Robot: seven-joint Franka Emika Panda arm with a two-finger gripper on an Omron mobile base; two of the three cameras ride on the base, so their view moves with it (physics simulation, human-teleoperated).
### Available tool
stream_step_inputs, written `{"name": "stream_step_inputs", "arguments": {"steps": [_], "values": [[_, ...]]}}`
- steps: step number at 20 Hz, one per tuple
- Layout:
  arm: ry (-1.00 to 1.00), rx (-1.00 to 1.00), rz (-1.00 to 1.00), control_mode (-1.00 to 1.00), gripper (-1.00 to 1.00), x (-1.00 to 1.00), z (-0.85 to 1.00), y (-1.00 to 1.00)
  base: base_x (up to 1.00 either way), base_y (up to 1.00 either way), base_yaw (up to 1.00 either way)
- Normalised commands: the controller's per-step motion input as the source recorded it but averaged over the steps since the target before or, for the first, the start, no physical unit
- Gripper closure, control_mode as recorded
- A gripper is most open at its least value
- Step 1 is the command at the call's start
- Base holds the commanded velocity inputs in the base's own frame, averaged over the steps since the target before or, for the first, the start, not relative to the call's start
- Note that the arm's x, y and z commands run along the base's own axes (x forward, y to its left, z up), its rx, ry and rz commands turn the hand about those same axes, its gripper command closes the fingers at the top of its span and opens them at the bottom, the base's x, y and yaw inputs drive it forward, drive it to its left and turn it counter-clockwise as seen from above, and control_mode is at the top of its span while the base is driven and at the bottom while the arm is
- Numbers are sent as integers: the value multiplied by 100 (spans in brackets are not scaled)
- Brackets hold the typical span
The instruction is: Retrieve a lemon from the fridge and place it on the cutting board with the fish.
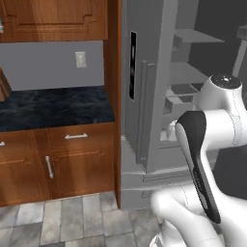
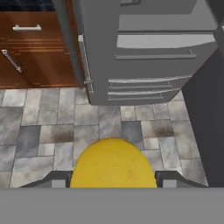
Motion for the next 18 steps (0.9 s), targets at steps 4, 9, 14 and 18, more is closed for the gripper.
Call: {"name": "stream_step_inputs", "arguments": {"steps": [4,9,14,18], "values": [[0,0,0,100,100,0,0,0,-25,97,0],[0,0,0,100,100,0,0,0,-2,95,0],[0,0,0,100,100,0,0,0,3,83,-1],[0,0,0,100,100,0,0,0,50,53,0]]}}
